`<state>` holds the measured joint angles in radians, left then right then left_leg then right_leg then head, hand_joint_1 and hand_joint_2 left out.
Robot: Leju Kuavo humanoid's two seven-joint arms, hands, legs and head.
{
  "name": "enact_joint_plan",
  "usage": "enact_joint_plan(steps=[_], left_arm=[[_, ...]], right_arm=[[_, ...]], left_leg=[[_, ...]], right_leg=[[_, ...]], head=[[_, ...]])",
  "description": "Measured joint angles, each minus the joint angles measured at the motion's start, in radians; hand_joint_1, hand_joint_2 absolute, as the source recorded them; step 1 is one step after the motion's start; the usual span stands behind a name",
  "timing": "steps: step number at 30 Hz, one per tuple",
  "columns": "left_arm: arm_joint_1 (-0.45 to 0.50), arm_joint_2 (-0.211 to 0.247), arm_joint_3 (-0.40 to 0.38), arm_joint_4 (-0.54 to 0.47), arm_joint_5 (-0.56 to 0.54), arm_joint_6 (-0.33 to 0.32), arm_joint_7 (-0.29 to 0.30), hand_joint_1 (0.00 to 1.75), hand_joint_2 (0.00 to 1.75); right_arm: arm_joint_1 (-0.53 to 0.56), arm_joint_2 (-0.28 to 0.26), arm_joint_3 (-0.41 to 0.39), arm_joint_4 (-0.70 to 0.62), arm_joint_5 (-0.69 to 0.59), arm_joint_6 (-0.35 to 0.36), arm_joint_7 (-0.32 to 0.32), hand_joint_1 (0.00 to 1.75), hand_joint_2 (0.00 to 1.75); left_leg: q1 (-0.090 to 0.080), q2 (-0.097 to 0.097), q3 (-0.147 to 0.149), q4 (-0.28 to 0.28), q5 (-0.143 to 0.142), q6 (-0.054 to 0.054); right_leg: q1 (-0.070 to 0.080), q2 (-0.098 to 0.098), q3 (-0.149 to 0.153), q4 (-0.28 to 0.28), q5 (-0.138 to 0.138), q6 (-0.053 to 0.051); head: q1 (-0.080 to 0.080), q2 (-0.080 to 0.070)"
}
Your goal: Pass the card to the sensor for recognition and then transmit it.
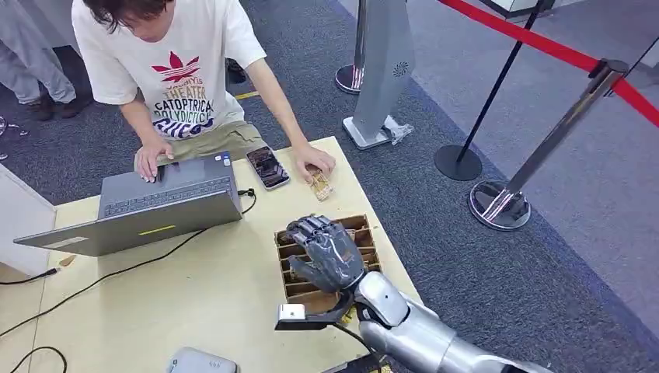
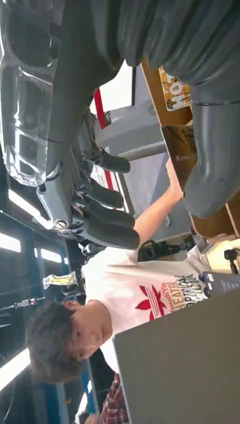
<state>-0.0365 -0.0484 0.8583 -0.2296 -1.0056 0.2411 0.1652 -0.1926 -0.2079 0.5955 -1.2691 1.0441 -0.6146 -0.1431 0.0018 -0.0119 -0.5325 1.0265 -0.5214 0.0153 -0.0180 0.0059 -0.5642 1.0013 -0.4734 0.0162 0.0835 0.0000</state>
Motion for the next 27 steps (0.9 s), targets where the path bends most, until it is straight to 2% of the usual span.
enact_joint_plan(steps=[3,9,10,11,12,13,14,15,27], left_arm=[[0.000,0.000,0.008,0.000,-0.003,0.000,-0.001,0.00,1.75],[0.000,0.000,0.013,0.000,-0.010,0.001,-0.001,0.00,1.75],[0.000,0.000,0.014,0.000,-0.011,0.001,-0.001,0.00,1.75],[0.000,0.000,0.014,0.000,-0.012,0.001,-0.001,0.00,1.75],[0.000,0.000,0.014,0.000,-0.013,0.002,-0.001,0.00,1.75],[0.000,0.000,0.014,0.000,-0.015,0.002,-0.001,0.00,1.75],[0.000,0.000,0.014,0.000,-0.015,0.002,-0.001,0.00,1.75],[0.000,0.000,0.014,0.000,-0.016,0.004,-0.001,0.00,1.75],[0.000,0.000,0.017,0.000,-0.018,0.008,-0.001,0.00,1.75]], right_arm=[[-0.010,0.000,-0.003,0.023,-0.001,-0.002,0.000,0.70,1.75],[-0.020,-0.002,-0.005,0.054,-0.003,-0.003,0.002,0.72,1.75],[-0.022,-0.002,-0.005,0.058,-0.003,-0.004,0.002,0.80,1.75],[-0.024,-0.003,-0.005,0.064,-0.003,-0.004,0.003,0.80,1.75],[-0.025,-0.003,-0.005,0.069,-0.003,-0.004,0.003,0.94,1.75],[-0.026,-0.003,-0.006,0.073,-0.003,-0.005,0.004,1.17,1.75],[-0.027,-0.003,-0.007,0.078,-0.003,-0.006,0.006,1.17,1.75],[-0.028,-0.003,-0.008,0.083,-0.003,-0.007,0.007,1.29,1.75],[-0.032,-0.003,-0.023,0.107,0.007,-0.010,0.011,1.55,1.75]], left_leg=[[0.000,0.000,0.000,0.000,0.000,0.000],[0.000,0.000,0.000,0.000,0.000,0.000],[0.000,0.000,0.000,0.000,0.000,0.000],[0.000,0.000,0.000,0.000,0.000,0.000],[0.000,0.000,0.000,0.000,0.000,0.000],[0.000,0.000,0.000,0.000,0.000,0.000],[0.000,0.000,0.000,0.000,0.000,0.000],[0.000,0.000,0.000,0.000,0.000,0.000],[0.000,0.000,0.000,0.000,0.000,0.000]], right_leg=[[0.000,0.000,0.000,0.000,0.000,0.000],[0.000,0.000,0.000,0.000,0.000,0.000],[0.000,0.000,0.000,0.000,0.000,0.000],[0.000,0.000,0.000,0.000,0.000,0.000],[0.000,0.000,0.000,0.000,0.000,0.000],[0.000,0.000,0.000,0.000,0.000,0.000],[0.000,0.000,0.000,0.000,0.000,0.000],[0.000,0.000,0.000,0.000,0.000,0.000],[0.000,0.000,0.000,0.000,0.000,0.000]], head=[[0.000,0.000],[0.000,0.000],[0.000,0.000],[0.000,0.000],[0.000,0.000],[0.000,0.000],[0.000,0.000],[0.000,0.000],[0.000,0.000]])
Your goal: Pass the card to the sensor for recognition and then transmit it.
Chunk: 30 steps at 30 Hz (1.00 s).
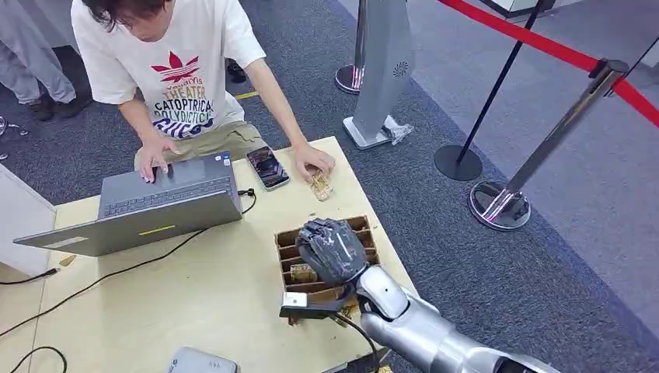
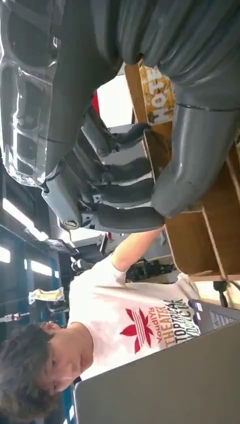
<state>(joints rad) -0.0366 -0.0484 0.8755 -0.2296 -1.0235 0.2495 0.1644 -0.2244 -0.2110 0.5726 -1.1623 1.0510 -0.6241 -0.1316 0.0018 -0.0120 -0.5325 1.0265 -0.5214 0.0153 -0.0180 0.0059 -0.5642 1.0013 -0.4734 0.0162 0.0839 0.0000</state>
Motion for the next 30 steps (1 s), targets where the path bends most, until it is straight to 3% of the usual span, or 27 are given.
enact_joint_plan(steps=[11,30], left_arm=[[0.000,0.000,0.004,0.000,-0.015,0.002,-0.002,0.00,1.75],[-0.001,0.000,0.004,0.000,-0.054,-0.009,-0.015,0.00,1.75]], right_arm=[[-0.007,-0.001,-0.006,0.003,-0.008,-0.002,-0.005,1.73,1.75],[-0.053,-0.001,-0.003,-0.081,-0.052,-0.024,-0.026,1.73,1.75]], left_leg=[[0.000,0.000,0.000,0.000,0.000,0.000],[0.000,0.000,0.000,0.000,0.000,0.000]], right_leg=[[0.000,0.000,0.000,0.000,0.000,0.000],[0.000,0.000,0.000,0.000,0.000,0.000]], head=[[0.000,0.000],[0.000,0.000]])
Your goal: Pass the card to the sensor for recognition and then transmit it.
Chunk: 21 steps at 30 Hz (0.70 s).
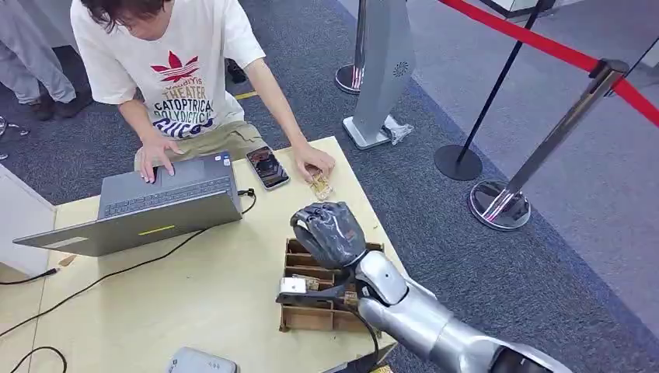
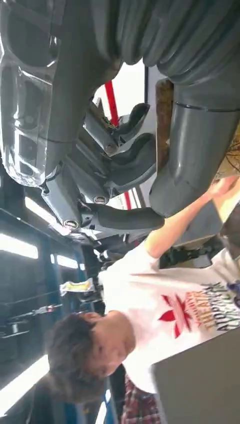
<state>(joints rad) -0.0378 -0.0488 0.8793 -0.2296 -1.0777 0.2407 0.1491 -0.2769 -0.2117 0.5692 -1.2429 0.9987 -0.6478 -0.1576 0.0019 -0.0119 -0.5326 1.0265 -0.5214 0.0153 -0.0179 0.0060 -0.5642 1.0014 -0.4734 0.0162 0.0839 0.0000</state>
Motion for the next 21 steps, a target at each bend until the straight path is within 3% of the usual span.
enact_joint_plan(steps=[17,19,20,21], left_arm=[[-0.004,0.000,0.000,0.000,-0.029,-0.003,-0.004,0.00,1.75],[-0.005,0.000,0.000,0.000,-0.030,-0.004,-0.005,0.00,1.75],[-0.006,0.000,0.000,0.000,-0.030,-0.004,-0.005,0.00,1.75],[-0.006,0.000,0.000,0.000,-0.030,-0.004,-0.005,0.00,1.75]], right_arm=[[-0.021,0.036,-0.003,-0.082,-0.019,-0.002,0.003,1.75,1.75],[-0.026,0.043,-0.003,-0.089,-0.032,0.000,-0.002,1.61,1.75],[-0.030,0.046,-0.004,-0.092,-0.034,0.001,-0.005,0.61,1.75],[-0.033,0.049,-0.005,-0.093,-0.034,0.002,-0.008,0.28,1.75]], left_leg=[[0.000,0.000,0.000,0.000,0.000,0.000],[0.000,0.000,0.000,0.000,0.000,0.000],[0.000,0.000,0.000,0.000,0.000,0.000],[0.000,0.000,0.000,0.000,0.000,0.000]], right_leg=[[0.000,0.000,0.000,0.000,0.000,0.000],[0.000,0.000,0.000,0.000,0.000,0.000],[0.000,0.000,0.000,0.000,0.000,0.000],[0.000,0.000,0.000,0.000,0.000,0.000]], head=[[0.000,0.000],[0.000,0.000],[0.000,0.000],[0.000,0.000]])
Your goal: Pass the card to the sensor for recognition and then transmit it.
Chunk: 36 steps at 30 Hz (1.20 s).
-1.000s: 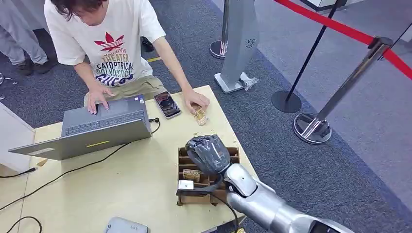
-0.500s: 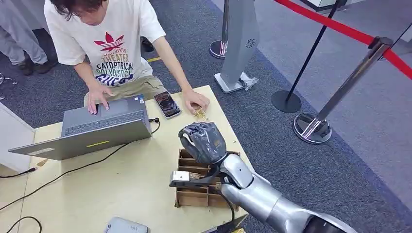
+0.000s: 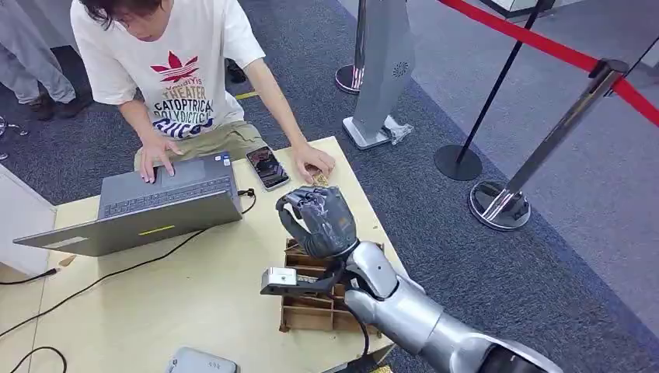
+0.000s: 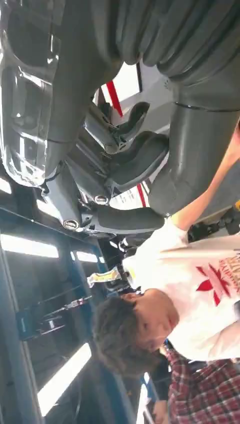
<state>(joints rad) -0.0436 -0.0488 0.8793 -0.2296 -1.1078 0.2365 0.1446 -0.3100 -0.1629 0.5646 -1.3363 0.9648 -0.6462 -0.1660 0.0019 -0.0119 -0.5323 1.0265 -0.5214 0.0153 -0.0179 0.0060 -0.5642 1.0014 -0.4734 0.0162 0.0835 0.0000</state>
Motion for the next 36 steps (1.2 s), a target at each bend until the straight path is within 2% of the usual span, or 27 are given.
enact_joint_plan(steps=[2,4,14,17,30,31,32,33,36], left_arm=[[0.000,0.000,0.000,0.000,-0.002,0.000,0.000,0.00,1.75],[-0.001,0.000,0.000,0.000,-0.003,0.000,0.000,0.00,1.75],[-0.001,-0.005,0.000,0.000,-0.011,0.000,0.000,0.00,1.75],[-0.001,-0.005,0.000,0.000,-0.015,0.000,0.000,0.00,1.75],[-0.001,-0.006,0.000,0.000,-0.017,-0.004,0.002,0.00,1.75],[-0.001,-0.006,0.000,0.000,-0.017,-0.006,0.006,0.00,1.75],[-0.001,-0.006,0.000,0.000,-0.017,-0.006,0.007,0.00,1.75],[-0.002,-0.006,0.000,0.000,-0.017,-0.006,0.008,0.00,1.75],[-0.002,-0.005,0.001,0.000,-0.017,-0.009,0.009,0.00,1.75]], right_arm=[[-0.006,0.006,0.000,-0.002,-0.002,0.002,-0.005,0.07,1.75],[-0.008,0.013,-0.001,-0.005,-0.010,0.010,-0.006,0.00,1.75],[-0.004,0.021,-0.002,-0.042,0.027,0.043,-0.001,0.07,1.75],[0.011,0.020,-0.002,-0.065,0.046,0.052,0.013,0.26,1.75],[0.071,0.010,-0.014,-0.123,0.088,0.070,0.040,0.35,1.75],[0.085,0.003,-0.019,-0.136,0.096,0.073,0.044,0.51,1.75],[0.092,-0.001,-0.022,-0.142,0.097,0.077,0.044,0.56,1.75],[0.119,-0.023,-0.023,-0.159,0.093,0.106,0.048,0.79,1.75],[0.137,-0.037,-0.023,-0.167,0.090,0.129,0.048,0.86,1.75]], left_leg=[[0.000,0.000,0.000,0.000,0.000,0.000],[0.000,0.000,0.000,0.000,0.000,0.000],[0.000,0.000,0.000,0.000,0.000,0.000],[0.000,0.000,0.000,0.000,0.000,0.000],[0.000,0.000,0.000,0.000,0.000,0.000],[0.000,0.000,0.000,0.000,0.000,0.000],[0.000,0.000,0.000,0.000,0.000,0.000],[0.000,0.000,0.000,0.000,0.000,0.000],[0.000,0.000,0.000,0.000,0.000,0.000]], right_leg=[[0.000,0.000,0.000,0.000,0.000,0.000],[0.000,0.000,0.000,0.000,0.000,0.000],[0.000,0.000,0.000,0.000,0.000,0.000],[0.000,0.000,0.000,0.000,0.000,0.000],[0.000,0.000,-0.001,0.000,0.000,0.000],[0.000,0.000,-0.001,0.000,0.000,0.000],[0.000,0.000,-0.001,0.000,0.000,0.000],[0.000,0.000,-0.001,0.000,0.000,0.000],[0.000,0.000,-0.001,0.000,0.000,0.000]], head=[[0.000,0.000],[0.000,0.000],[0.000,0.000],[0.000,0.000],[0.000,0.000],[0.000,0.000],[0.000,0.000],[0.000,0.000],[0.000,0.000]])
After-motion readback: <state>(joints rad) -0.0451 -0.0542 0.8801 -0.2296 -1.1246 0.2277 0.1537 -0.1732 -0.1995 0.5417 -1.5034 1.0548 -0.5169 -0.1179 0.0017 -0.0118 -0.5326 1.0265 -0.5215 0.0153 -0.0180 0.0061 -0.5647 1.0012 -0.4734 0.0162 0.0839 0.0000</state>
